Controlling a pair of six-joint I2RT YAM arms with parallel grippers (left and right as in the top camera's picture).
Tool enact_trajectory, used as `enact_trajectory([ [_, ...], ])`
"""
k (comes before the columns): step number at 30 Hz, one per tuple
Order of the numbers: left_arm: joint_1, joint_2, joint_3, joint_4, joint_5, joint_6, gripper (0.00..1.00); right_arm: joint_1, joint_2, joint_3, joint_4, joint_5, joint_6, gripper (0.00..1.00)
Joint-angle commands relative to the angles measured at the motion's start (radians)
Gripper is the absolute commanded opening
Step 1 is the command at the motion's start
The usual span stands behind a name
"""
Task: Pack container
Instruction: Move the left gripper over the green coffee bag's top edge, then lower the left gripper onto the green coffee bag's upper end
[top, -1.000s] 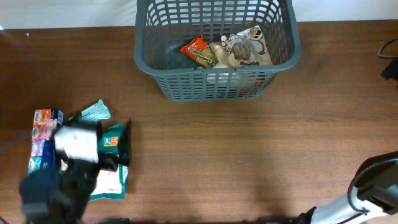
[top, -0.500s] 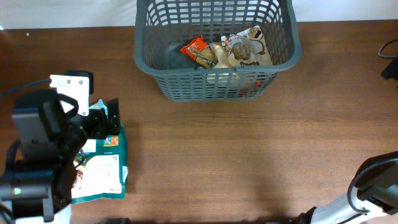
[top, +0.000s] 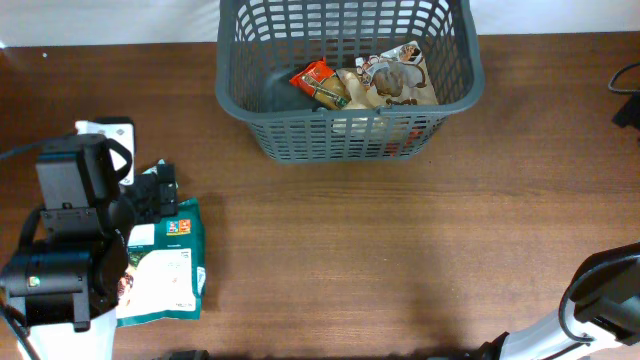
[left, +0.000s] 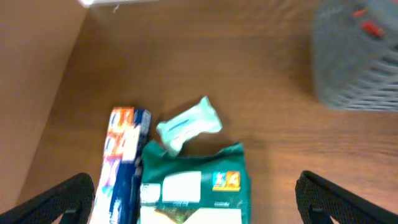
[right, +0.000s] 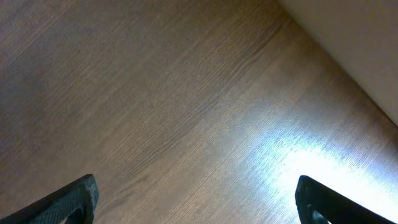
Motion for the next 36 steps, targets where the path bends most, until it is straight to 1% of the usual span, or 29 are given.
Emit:
enact_trajectory([
  [1,-0.004,0.000,0.017,-0.047,-0.120,-0.192,0.99,0.001,-0.012,-0.002,0.003,-0.002,0.008,0.99],
  [4,-0.004,0.000,0.017,-0.085,-0.155,-0.275,0.99,0.001,-0.012,-0.002,0.003,-0.002,0.008,0.99],
  [7,-0.004,0.000,0.017,-0.117,-0.248,-0.359,0.99,0.001,-0.012,-0.002,0.003,-0.002,0.008,0.99],
  [10,-0.004,0.000,0.017,-0.134,-0.295,-0.367,0.99,0.001,-0.012,-0.002,0.003,-0.002,0.008,0.99],
  [16,0.022,0.003,0.017,-0.150,-0.301,-0.384,0.99,0.001,-0.012,-0.002,0.003,-0.002,0.008,0.99],
  [18,0.059,0.009,0.017,-0.176,-0.243,-0.408,0.99,0.001,-0.012,-0.002,0.003,-0.002,0.008,1.00],
  [21,0.134,0.026,0.017,-0.239,-0.090,-0.409,0.99,0.001,-0.012,-0.002,0.003,-0.002,0.008,0.99],
  [23,0.185,0.039,0.017,-0.272,-0.032,-0.409,0.99,0.001,-0.012,-0.002,0.003,-0.002,0.008,0.99],
  [29,0.297,0.087,0.014,-0.284,-0.021,-0.409,0.99,0.001,-0.012,-0.002,0.003,-0.002,0.008,0.99],
  [34,0.302,0.126,0.014,-0.311,-0.003,-0.408,0.99,0.001,-0.012,-0.002,0.003,-0.002,0.008,0.99],
  [35,0.302,0.132,0.014,-0.313,0.015,-0.399,0.99,0.001,-0.012,-0.002,0.003,-0.002,0.008,0.99],
  [36,0.302,0.137,0.014,-0.309,0.045,-0.366,0.99,0.001,-0.012,-0.002,0.003,-0.002,0.008,0.99],
])
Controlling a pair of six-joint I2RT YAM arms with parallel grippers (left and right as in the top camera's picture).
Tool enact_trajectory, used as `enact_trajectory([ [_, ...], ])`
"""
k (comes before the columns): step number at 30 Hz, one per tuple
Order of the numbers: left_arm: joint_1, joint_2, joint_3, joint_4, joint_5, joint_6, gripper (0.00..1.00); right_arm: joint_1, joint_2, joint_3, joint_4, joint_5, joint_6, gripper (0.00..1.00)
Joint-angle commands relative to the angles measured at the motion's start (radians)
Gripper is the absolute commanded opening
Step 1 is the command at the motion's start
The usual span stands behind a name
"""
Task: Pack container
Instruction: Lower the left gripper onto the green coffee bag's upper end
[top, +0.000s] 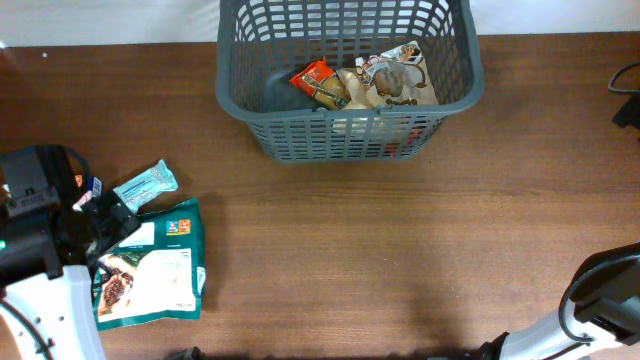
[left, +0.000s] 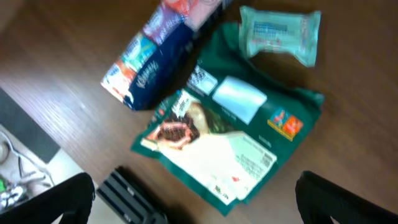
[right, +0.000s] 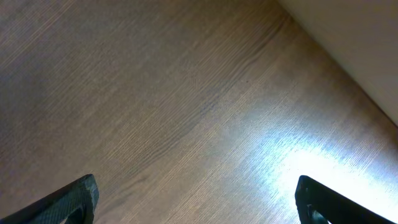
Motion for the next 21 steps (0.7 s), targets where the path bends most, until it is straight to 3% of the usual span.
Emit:
enact_trajectory([
  [1,0.006,0.023,0.013,0.012,0.118,0.091,0.99,0.001,-0.012,-0.002,0.003,-0.001,0.008,0.99],
  [7,0.006,0.064,0.013,0.048,0.280,0.267,0.99,0.001,-0.012,-0.002,0.003,-0.001,0.008,0.99],
  [14,0.006,0.122,0.013,0.044,0.119,0.267,0.99,0.001,-0.012,-0.002,0.003,-0.001,0.008,0.99],
  [21,0.006,0.124,0.013,-0.009,0.159,0.318,0.99,0.001,-0.012,-0.002,0.003,-0.001,0.008,0.99],
])
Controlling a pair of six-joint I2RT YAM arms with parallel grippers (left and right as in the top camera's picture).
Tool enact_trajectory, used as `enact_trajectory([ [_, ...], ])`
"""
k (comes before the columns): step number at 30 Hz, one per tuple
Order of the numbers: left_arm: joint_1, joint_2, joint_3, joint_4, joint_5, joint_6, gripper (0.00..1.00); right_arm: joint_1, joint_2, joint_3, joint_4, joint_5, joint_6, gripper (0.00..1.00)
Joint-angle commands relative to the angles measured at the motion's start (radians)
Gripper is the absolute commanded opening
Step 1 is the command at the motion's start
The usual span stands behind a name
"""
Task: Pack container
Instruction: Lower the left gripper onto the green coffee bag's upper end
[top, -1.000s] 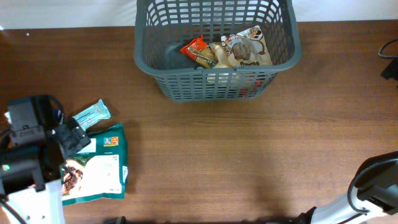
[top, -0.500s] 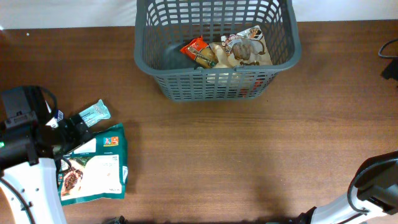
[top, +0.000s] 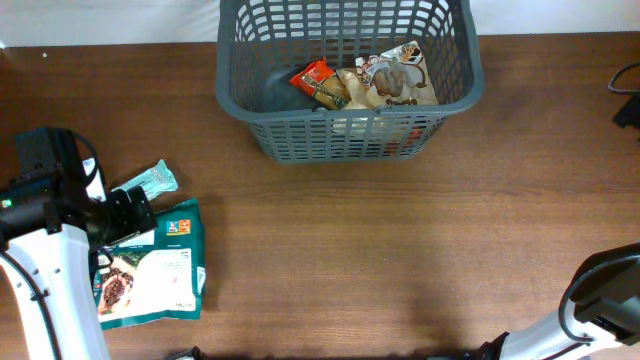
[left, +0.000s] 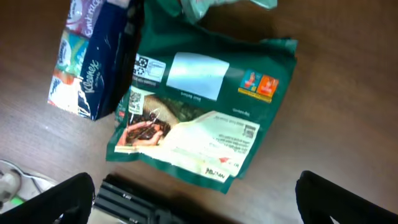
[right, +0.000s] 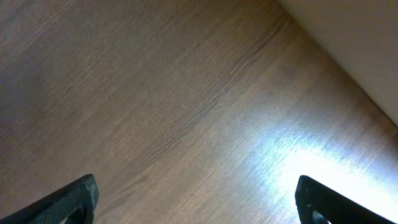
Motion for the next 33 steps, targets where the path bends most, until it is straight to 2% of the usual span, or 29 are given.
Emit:
enact_trajectory([
  [1,0.005,0.001,0.013,-0.004,0.028,0.081,0.99,0.001,-0.012,-0.002,0.003,-0.002,0.007,0.99],
  [4,0.005,0.001,0.013,-0.006,0.072,0.130,0.99,0.001,-0.012,-0.002,0.003,-0.002,0.007,0.99],
  [11,0.021,0.001,0.013,-0.008,0.065,0.161,0.99,0.001,-0.012,-0.002,0.003,-0.002,0.007,0.99],
  [17,0.161,0.017,0.013,-0.002,0.056,0.149,0.99,0.001,-0.012,-0.002,0.003,-0.002,0.007,0.99],
  [24,0.320,0.046,0.013,0.017,0.128,0.163,0.99,0.001,-0.012,-0.002,0.003,-0.002,0.007,0.99],
  [29,0.327,0.064,0.005,0.060,0.257,0.283,0.99,0.001,-0.012,-0.002,0.003,-0.002,0.007,0.99],
  [33,0.327,0.069,-0.016,0.159,0.272,0.327,0.99,0.001,-0.012,-0.002,0.003,-0.002,0.007,0.99],
])
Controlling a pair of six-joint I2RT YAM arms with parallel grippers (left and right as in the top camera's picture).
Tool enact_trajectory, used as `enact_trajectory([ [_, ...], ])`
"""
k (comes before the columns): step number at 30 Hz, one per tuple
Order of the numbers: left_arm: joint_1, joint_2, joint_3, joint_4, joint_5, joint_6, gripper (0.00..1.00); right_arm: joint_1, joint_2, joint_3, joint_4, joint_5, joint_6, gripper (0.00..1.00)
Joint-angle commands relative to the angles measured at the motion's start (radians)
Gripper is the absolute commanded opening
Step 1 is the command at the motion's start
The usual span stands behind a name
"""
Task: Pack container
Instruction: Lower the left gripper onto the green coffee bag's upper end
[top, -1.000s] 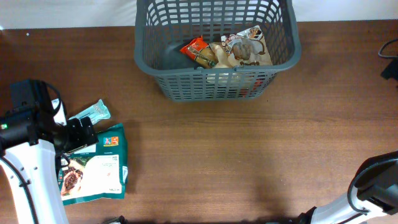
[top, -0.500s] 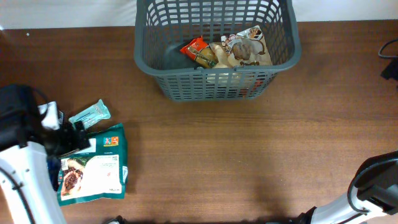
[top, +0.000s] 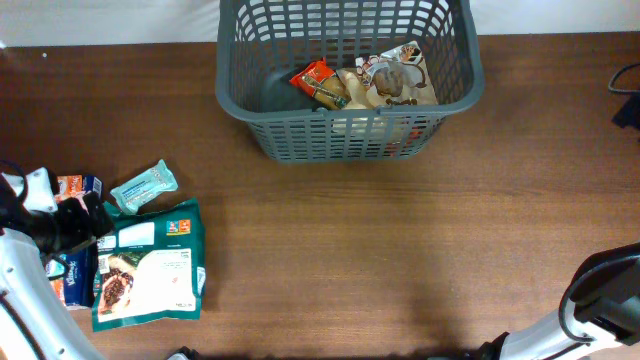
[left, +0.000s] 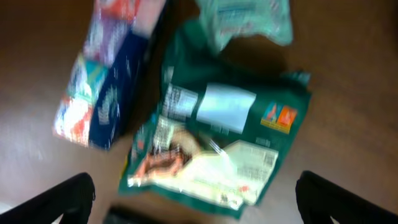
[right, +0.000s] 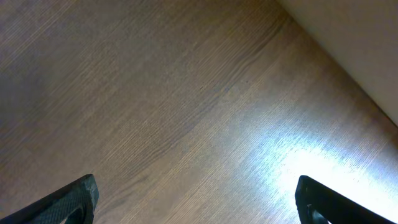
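Observation:
The grey mesh basket (top: 285, 135) stands at the table's far edge, with a red snack packet (top: 315, 80) and a brown-and-white pouch (top: 398, 72) inside. At the left lie a green pouch (top: 152, 270) (left: 217, 146), a pale teal wipes pack (top: 143, 187) (left: 247, 18) and a colourful tissue pack (top: 70, 190) (left: 112, 81). My left gripper (top: 88, 222) (left: 196, 208) hovers open over the tissue pack and the pouch's left edge, holding nothing; its view is blurred. My right gripper (right: 196, 202) is open over bare wood.
The right arm (top: 600, 300) sits at the near right corner of the wooden table (top: 400, 240). A dark cable end (top: 627, 95) lies at the right edge. A pale wall or floor strip shows beyond the table edge (right: 348, 37).
My left arm has shifted left and toward the near edge, so its gripper now sits over the tissue pack instead of beside the wipes pack. The packs and the right arm have not moved.
At first my left arm covered the tissue pack, gripper open near the green pouch's top. It then stood further left, with its wrist camera looking down on the three packs. Nothing has been grasped; the basket contents and right arm are unchanged.

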Motion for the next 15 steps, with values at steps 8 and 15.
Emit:
enact_trajectory([
  [8,0.002,0.014,-0.028,0.182,0.150,0.162,0.99,0.001,-0.012,-0.002,0.003,-0.002,0.008,0.99],
  [15,0.002,0.016,-0.031,0.150,0.300,0.299,0.99,0.001,-0.012,-0.002,0.003,-0.002,0.008,0.99],
])
